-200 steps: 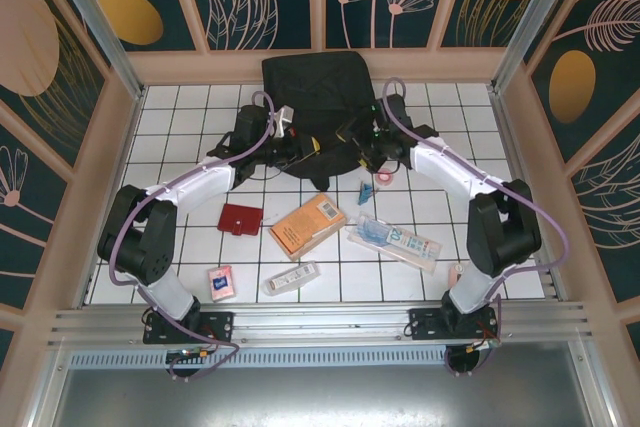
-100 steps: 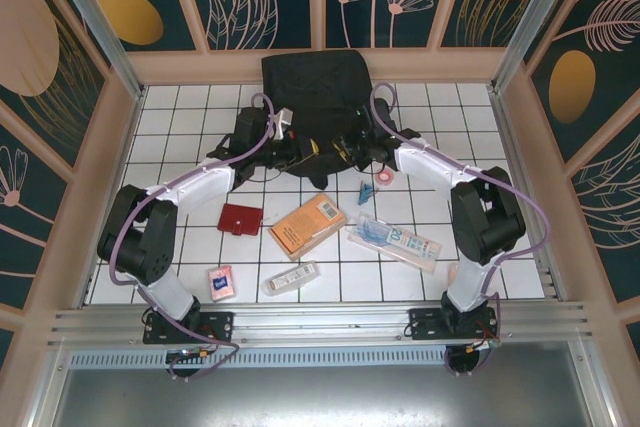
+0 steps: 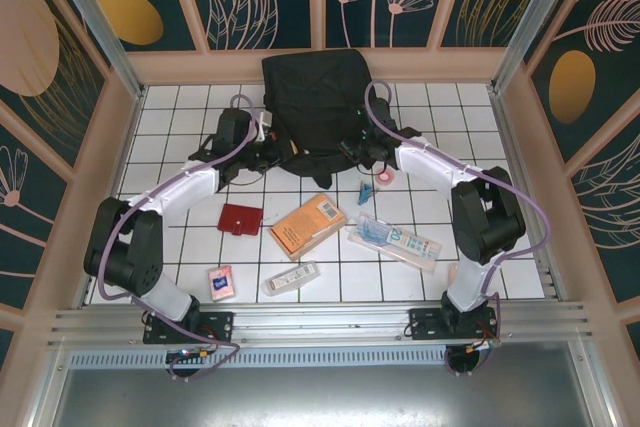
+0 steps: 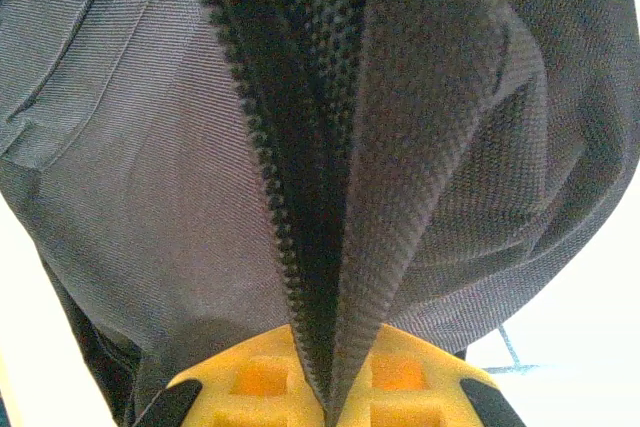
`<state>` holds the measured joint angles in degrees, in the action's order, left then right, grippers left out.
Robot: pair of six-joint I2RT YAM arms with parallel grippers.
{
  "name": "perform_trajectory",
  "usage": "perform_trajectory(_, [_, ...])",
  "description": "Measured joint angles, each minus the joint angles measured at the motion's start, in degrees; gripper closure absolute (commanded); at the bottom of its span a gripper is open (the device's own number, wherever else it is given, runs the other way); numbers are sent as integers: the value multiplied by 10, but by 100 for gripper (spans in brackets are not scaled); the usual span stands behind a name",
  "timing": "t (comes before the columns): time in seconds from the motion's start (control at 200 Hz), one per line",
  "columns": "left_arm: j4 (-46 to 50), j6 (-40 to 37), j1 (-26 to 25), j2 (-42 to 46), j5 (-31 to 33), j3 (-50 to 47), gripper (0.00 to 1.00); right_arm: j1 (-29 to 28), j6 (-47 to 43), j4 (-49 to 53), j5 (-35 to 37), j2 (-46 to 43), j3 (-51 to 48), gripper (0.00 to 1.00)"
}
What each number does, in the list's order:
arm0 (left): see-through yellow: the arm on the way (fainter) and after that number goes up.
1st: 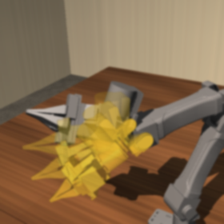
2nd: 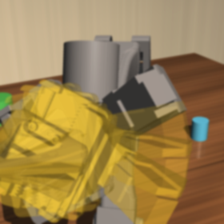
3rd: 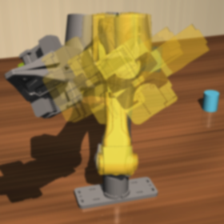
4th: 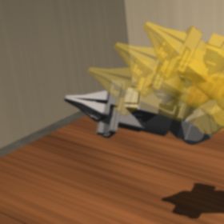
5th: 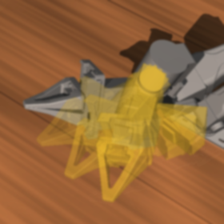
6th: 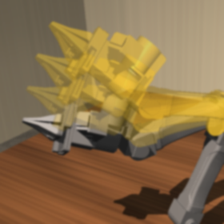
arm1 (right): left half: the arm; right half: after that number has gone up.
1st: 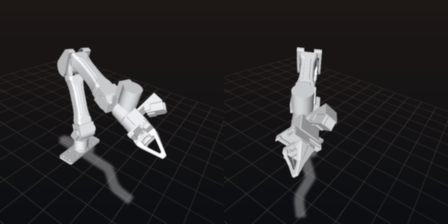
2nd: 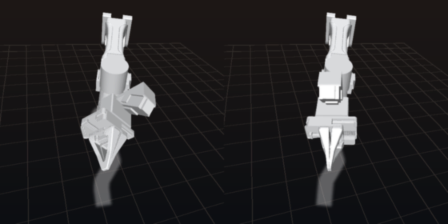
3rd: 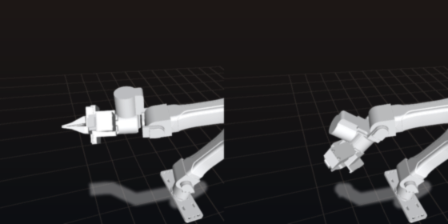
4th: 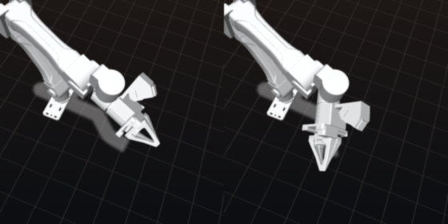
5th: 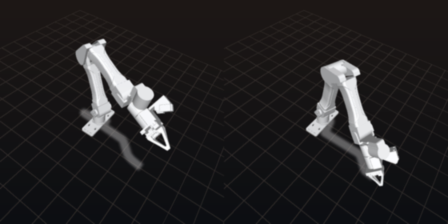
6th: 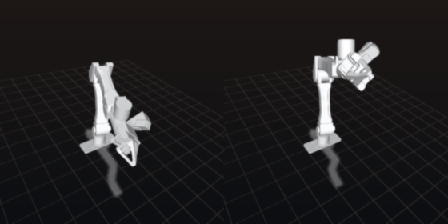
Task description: Pack the student bag
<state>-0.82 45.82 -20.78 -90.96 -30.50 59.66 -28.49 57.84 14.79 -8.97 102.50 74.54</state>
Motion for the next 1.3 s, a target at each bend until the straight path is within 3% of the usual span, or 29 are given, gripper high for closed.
perform_trajectory(0.691, [57, -56, 42, 6, 66, 4, 100, 23, -121, 17, -14, -21, 0, 100])
perform_trajectory(1.301, [118, -143, 51, -110, 179, 170, 100, 7, -257, 57, 13, -26, 16, 100])
